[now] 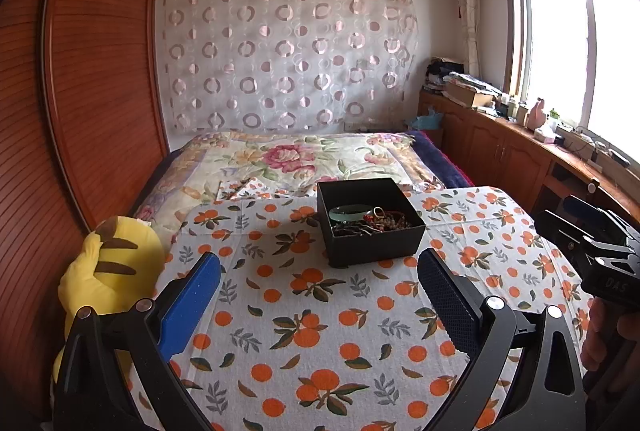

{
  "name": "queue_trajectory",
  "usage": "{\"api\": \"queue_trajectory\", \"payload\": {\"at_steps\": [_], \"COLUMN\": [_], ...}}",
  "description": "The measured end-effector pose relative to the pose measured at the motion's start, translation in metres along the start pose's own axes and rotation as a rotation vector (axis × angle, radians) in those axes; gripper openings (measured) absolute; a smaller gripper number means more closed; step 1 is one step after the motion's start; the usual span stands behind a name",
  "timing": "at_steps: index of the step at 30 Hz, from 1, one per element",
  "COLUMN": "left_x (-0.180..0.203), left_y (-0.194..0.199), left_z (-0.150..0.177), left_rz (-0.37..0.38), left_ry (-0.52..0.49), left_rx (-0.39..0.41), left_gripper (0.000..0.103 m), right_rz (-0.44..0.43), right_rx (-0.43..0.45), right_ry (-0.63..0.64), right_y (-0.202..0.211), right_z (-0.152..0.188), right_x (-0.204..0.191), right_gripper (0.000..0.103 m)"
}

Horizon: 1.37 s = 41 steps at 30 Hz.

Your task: Organize jewelry

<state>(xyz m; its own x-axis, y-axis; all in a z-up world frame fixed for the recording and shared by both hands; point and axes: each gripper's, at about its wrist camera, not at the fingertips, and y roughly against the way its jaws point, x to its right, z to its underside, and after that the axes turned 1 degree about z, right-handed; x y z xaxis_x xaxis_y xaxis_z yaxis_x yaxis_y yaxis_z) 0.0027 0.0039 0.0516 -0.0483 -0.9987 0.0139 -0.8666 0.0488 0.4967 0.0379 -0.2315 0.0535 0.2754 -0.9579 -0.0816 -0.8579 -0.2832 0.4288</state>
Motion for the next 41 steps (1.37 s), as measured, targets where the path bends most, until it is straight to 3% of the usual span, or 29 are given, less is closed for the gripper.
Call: {"api": "queue_trajectory", "payload": {"at_steps": [41], "left_x": [0.0036], "left_y": [0.0012], "left_z": [-0.001], "left_rz": [0.005], "left_ry": [-0.002], "left_rx": [0.011], "left_gripper": [0.095], "right_rz": [0.005], "right_rx": [0.016], "right_ry": [-0.01], "right_y": [0.0025], "right_z": [0.0014], "right_x": [0.0002], "right_gripper": [0.1]}}
